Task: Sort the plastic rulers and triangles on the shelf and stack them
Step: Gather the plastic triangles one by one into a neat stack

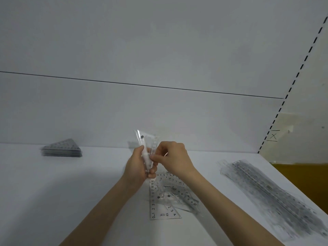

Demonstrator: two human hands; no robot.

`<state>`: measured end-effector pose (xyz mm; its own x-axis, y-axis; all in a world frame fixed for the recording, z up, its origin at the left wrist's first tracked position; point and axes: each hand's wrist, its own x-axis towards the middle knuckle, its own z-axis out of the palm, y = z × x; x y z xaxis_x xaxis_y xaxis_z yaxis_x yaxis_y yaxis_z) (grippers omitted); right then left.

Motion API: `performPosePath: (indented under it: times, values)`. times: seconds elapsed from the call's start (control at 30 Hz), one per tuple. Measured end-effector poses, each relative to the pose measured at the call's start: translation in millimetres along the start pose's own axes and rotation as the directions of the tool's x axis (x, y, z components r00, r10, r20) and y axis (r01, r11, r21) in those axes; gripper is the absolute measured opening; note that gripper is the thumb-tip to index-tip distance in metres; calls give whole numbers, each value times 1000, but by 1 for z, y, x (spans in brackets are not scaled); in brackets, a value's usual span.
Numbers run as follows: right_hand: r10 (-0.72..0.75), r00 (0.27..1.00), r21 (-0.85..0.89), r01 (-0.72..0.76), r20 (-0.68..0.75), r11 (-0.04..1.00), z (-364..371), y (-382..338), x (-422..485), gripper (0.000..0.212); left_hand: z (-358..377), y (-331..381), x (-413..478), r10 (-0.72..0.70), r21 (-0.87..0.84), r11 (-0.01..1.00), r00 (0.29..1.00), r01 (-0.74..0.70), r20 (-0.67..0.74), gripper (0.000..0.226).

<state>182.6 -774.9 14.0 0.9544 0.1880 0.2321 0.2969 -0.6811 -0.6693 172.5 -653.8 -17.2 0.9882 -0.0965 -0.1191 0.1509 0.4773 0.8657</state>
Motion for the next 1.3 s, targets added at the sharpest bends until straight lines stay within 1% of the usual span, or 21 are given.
performPosePath:
  times: [0.07, 0.1, 0.17, 0.23, 0.27, 0.37, 0.4, 0.47, 0.53, 0.6, 0.63, 0.67, 0.77, 0.83, 0.9, 0.97, 1.03, 1.13, 1.2, 1.3]
  values:
    - [-31, 999, -79, 33, 36, 996, -2, 1, 1, 20, 0, -1, 1, -27, -7, 1000, 1000, 27, 10, 35]
    - [-54, 997, -93, 59, 56, 994, -5, 2, 2, 22, 0, -1, 0, -40, -13, 999, 999, 40, 26, 35]
    - [-72, 996, -38, 74, 57, 997, -19, 10, 3, 23, 0, 0, 0, -48, -31, 998, 997, 49, 53, 34]
    - [-20, 999, -9, 21, 25, 1000, -37, 30, 5, 21, -1, 3, 0, -28, -44, 999, 998, 30, 56, 36]
    - [19, 999, -48, -17, 32, 999, -44, 43, 4, 24, -2, 5, 0, -15, -47, 999, 998, 18, 53, 38]
    - [154, 972, -234, -111, 175, 966, -48, 75, -8, 46, -3, 7, 2, 13, -49, 999, 998, -10, 58, 44]
    - [186, 959, -264, -127, 213, 956, -46, 81, -14, 48, -4, 7, 3, 14, -46, 999, 998, -12, 56, 46]
    - [209, 947, -234, -152, 242, 960, -44, 85, -21, 45, -4, 5, 3, 11, -37, 999, 999, -9, 52, 47]
    - [197, 952, -206, -150, 234, 967, -45, 86, -24, 40, -4, 3, 4, 12, -27, 1000, 999, -11, 51, 47]
    - [203, 961, -198, -165, 189, 966, -47, 87, -24, 22, -4, 1, 3, 16, -14, 1000, 999, -15, 49, 48]
    - [213, 962, -171, -184, 171, 968, -48, 89, -24, 14, -4, 1, 3, 19, -9, 1000, 999, -19, 46, 48]
    - [221, 960, -123, -202, 169, 972, -51, 90, -24, 12, -4, 1, 3, 20, -6, 1000, 999, -20, 43, 48]
    - [230, 954, 79, -249, 194, 965, -64, 94, -26, 18, -5, 2, 3, 17, -12, 1000, 999, -16, 37, 48]
    - [220, 954, 223, -264, 204, 938, -75, 91, -30, 12, -6, 3, 3, 24, -12, 1000, 999, -24, 34, 48]
    - [175, 967, 348, -230, 184, 909, -84, 84, -34, 16, -6, 3, 3, 37, -5, 999, 999, -37, 29, 46]
    - [95, 984, 444, -153, 149, 883, -91, 74, -35, 10, -6, 3, 3, 50, 0, 999, 999, -50, 22, 45]
    - [19, 989, 494, -90, 146, 865, -98, 62, -36, 5, -5, 3, 3, 54, 0, 999, 998, -54, 14, 44]
    - [-63, 980, 527, -46, 187, 849, -106, 42, -36, 13, -6, 4, 2, 39, -7, 999, 999, -39, 18, 44]
    - [-95, 974, 499, -21, 206, 867, -109, 27, -34, 14, -5, 5, 0, 5, -21, 1000, 999, -4, 33, 45]
    - [-124, 975, 481, 21, 183, 876, -109, 11, -28, 14, -2, 7, -3, -24, -35, 999, 998, 27, 62, 46]
